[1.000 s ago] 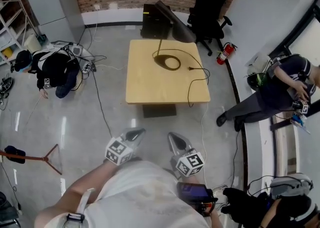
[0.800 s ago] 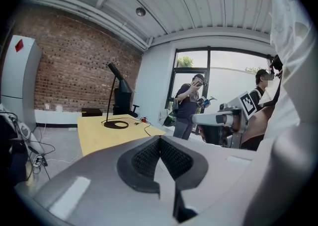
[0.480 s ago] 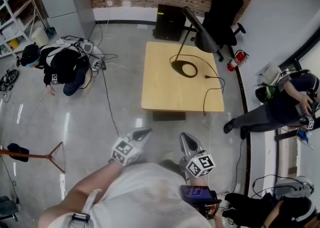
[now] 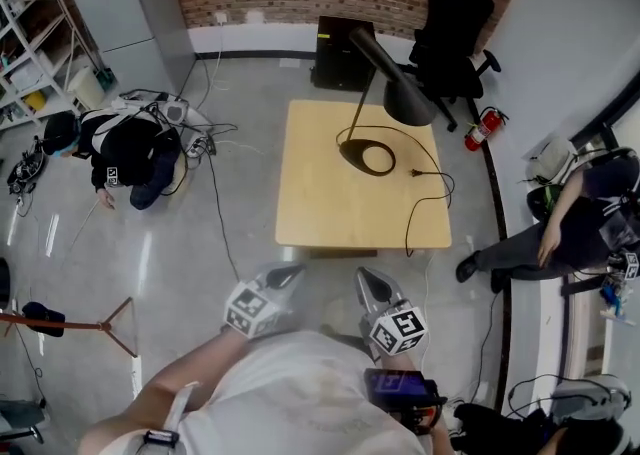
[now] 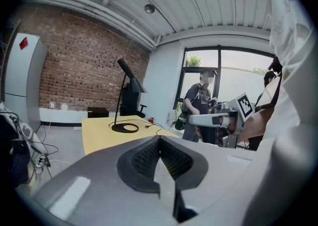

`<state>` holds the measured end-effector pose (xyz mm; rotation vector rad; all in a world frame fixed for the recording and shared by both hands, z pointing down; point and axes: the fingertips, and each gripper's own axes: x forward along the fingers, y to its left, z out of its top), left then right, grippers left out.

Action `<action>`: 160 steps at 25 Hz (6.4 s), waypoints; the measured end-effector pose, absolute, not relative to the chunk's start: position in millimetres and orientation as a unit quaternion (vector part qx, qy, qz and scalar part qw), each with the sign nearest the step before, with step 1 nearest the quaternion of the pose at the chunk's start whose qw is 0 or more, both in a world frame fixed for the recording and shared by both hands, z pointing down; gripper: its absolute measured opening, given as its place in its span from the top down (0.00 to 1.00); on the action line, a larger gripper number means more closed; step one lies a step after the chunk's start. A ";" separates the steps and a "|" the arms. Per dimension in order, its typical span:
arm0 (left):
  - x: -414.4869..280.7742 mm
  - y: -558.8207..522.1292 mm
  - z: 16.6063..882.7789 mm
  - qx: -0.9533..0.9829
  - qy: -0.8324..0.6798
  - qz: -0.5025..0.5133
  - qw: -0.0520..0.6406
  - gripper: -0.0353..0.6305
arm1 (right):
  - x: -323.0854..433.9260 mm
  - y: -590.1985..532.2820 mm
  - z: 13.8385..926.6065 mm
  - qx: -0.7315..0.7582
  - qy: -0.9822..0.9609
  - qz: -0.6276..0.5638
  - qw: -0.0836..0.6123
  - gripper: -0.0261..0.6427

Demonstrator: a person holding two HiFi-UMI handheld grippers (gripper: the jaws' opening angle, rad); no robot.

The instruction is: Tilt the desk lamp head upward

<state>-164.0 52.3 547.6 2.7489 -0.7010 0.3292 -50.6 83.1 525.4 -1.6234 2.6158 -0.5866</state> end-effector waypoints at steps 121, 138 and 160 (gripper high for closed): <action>-5.9 -392.6 294.2 0.948 -0.295 0.117 -0.022 0.61 | 226.4 -272.8 464.1 -0.529 0.748 -0.340 0.210 0.56; 13.9 -391.5 285.2 0.935 -0.308 0.155 -0.087 0.60 | 215.7 -298.9 468.0 -0.526 0.732 -0.383 0.202 0.56; 8.6 -380.6 294.4 0.937 -0.320 0.123 -0.067 0.63 | 219.7 -283.7 450.0 -0.558 0.723 -0.376 0.155 0.58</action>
